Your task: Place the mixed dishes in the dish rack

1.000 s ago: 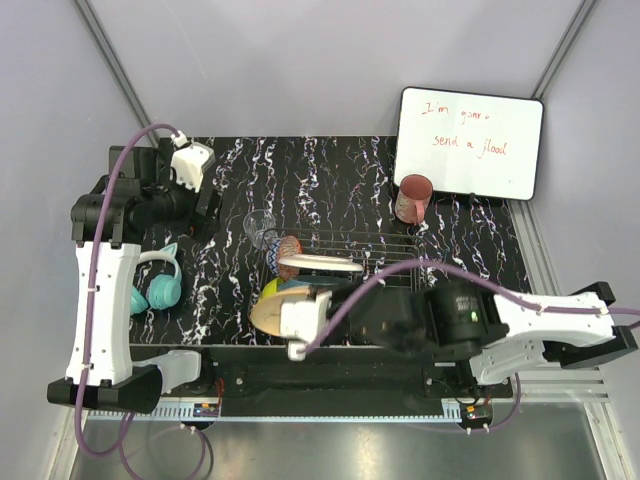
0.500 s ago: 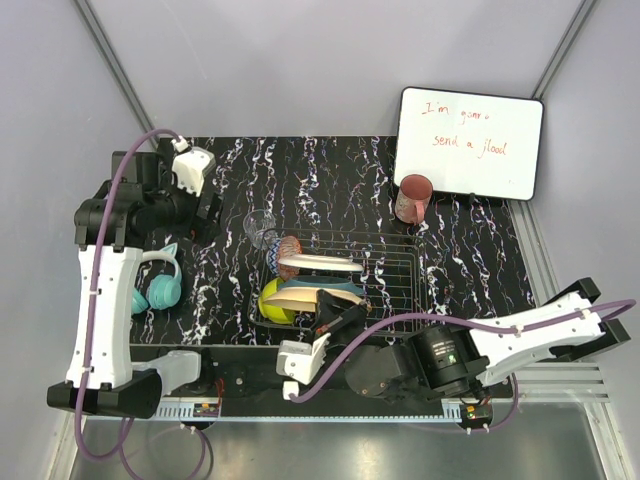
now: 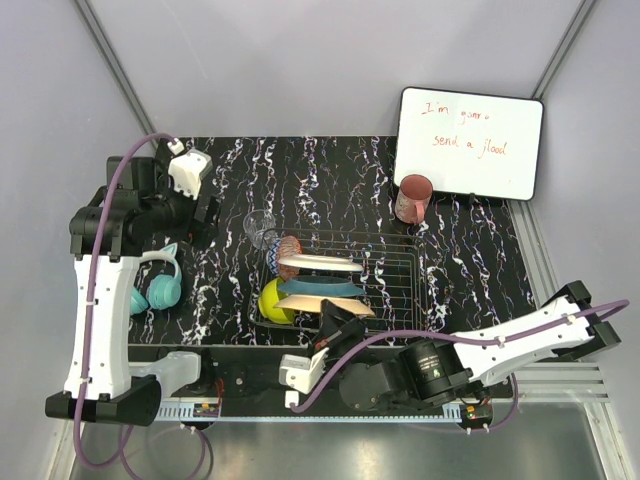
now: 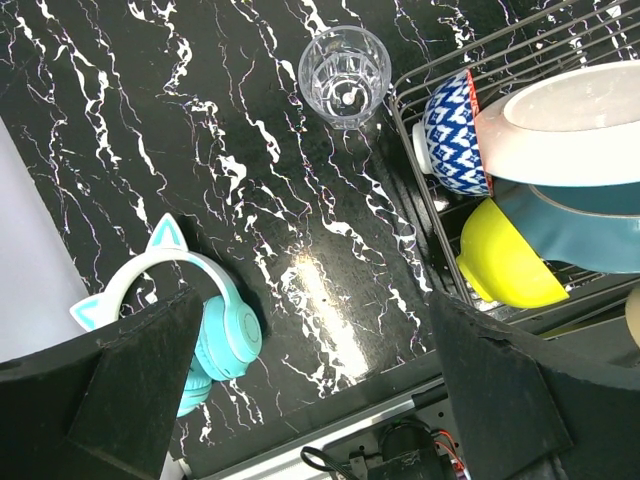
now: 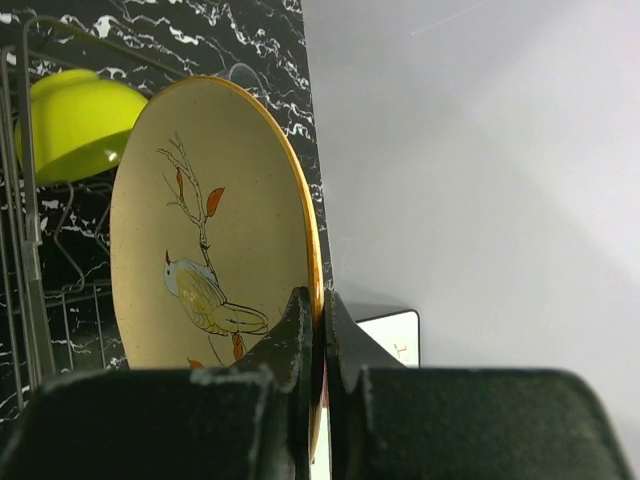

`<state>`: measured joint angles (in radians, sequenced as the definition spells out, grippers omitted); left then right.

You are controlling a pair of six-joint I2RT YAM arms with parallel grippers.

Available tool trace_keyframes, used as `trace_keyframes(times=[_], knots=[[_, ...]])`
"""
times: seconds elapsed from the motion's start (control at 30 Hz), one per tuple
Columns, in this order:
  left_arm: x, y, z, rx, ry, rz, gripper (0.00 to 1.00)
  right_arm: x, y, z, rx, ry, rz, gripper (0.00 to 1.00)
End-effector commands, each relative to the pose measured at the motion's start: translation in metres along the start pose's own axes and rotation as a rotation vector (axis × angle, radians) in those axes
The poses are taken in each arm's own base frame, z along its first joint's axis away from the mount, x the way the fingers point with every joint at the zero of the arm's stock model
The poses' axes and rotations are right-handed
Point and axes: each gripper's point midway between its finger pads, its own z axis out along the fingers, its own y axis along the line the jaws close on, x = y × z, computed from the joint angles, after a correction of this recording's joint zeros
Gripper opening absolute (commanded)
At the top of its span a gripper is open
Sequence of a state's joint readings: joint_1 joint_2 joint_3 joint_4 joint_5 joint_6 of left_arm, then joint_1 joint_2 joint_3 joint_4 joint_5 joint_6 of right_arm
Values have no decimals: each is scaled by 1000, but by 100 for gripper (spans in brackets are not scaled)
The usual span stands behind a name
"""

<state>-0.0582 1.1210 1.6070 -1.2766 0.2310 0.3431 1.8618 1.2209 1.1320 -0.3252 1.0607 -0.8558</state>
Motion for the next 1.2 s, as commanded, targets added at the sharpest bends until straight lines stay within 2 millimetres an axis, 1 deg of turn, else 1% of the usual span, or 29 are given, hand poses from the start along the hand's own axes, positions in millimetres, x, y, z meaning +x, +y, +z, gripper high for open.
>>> trace_keyframes(times=[0.0,0.03,0.1,0.13,0.2,0.23,0.27,0.33,0.43,0.6,0.7,0.77,0.9,1.07,1.17], knots=[[-7,7,0,-40,-36,5,99,10,-31,-12,111,22,65,0],[-6,7,2,-37,-32,4,99,15,-25,-11,111,36,43,0],[-6,7,3,-37,-32,2,99,20,-22,-12,113,44,31,0],[-4,7,5,-36,-26,1,99,23,-16,-12,107,49,15,0],[-3,7,7,-34,-25,-1,99,26,-14,-11,122,59,1,0],[0,6,9,-32,-18,-1,99,29,-7,-9,121,65,-19,0],[0,5,10,-27,-21,0,99,28,-6,-9,130,59,-7,0],[4,4,12,-21,-15,1,99,32,0,-7,133,64,-37,0],[8,3,14,-17,-12,6,99,32,4,-5,137,58,-53,0],[13,0,21,2,-3,-2,99,30,0,-5,154,50,-86,0],[16,-2,25,10,2,-14,99,27,-15,-9,181,45,-79,0],[17,-2,27,13,1,-16,99,26,-20,-10,184,44,-80,0],[22,-4,32,20,10,-22,99,28,-11,-8,173,44,-95,0],[25,-2,31,10,12,-7,99,28,5,-3,145,26,-91,0],[27,-3,30,9,10,-6,99,32,12,-2,135,26,-92,0]])
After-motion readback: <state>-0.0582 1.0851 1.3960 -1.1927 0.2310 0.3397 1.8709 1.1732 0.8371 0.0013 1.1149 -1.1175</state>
